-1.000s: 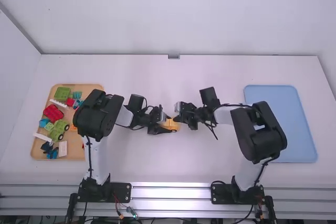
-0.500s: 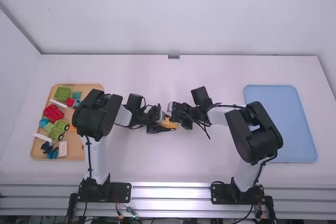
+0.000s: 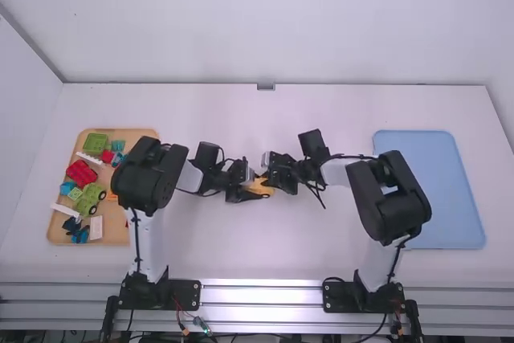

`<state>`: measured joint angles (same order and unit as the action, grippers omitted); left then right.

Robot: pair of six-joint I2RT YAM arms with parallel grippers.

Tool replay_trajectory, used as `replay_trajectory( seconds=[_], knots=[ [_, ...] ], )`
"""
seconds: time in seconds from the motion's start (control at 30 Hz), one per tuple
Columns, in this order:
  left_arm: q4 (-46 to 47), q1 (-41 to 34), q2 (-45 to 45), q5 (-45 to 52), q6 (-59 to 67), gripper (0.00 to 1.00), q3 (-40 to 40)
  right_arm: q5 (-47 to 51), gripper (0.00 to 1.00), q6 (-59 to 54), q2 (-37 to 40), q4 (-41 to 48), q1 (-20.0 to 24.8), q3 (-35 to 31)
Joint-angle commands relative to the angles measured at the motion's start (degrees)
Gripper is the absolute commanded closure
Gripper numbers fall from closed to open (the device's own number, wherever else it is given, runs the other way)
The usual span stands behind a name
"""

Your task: Assemble lego blocks to make yellow taxi

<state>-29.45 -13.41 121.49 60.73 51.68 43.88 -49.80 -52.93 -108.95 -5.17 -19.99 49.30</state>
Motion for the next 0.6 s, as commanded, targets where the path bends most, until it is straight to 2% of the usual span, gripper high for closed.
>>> replay_trajectory(
  seconds=[0.0,0.03,0.1,0.17,0.2,0.23,0.27,0.3,0.5,0.57],
  knots=[
    [0.5,-0.4,0.6,1.2,-1.3,0.47,-0.1,-0.1,0.15,3.3,7.4,0.1,2.7,-0.2],
    [0.5,-0.4,0.6,1.2,-1.3,0.47,0.0,0.5,0.01,4.2,8.2,0.1,3.2,-0.2],
    [0.4,-0.5,0.6,1.2,-1.3,0.45,0.0,2.9,0.01,7.2,10.6,0.3,4.6,-0.2],
    [0.5,-0.4,0.6,1.1,-1.3,0.37,-0.1,5.9,0.01,9.1,13.5,3.0,5.9,-0.2],
    [0.7,-0.4,0.6,1.2,-1.3,0.31,-0.1,6.6,0.01,9.0,14.3,4.0,6.1,-0.2],
    [0.7,-0.4,0.6,1.2,-1.3,0.14,0.0,7.6,0.01,8.9,15.4,6.0,6.4,-0.2],
    [0.6,-0.4,0.6,1.1,-1.3,0.05,-0.1,8.0,0.01,8.4,15.8,7.0,6.6,-0.2],
    [0.7,-0.4,0.5,1.2,-1.3,0.01,0.0,8.1,0.01,7.3,16.0,8.0,6.6,-0.2],
    [2.7,1.3,-1.0,0.6,-5.7,0.01,0.6,8.1,0.01,4.9,16.0,10.0,6.1,-0.2],
    [7.9,3.0,-3.7,-1.1,-7.2,0.01,1.3,8.1,0.01,4.9,16.0,9.9,5.4,-0.2]
  ],
)
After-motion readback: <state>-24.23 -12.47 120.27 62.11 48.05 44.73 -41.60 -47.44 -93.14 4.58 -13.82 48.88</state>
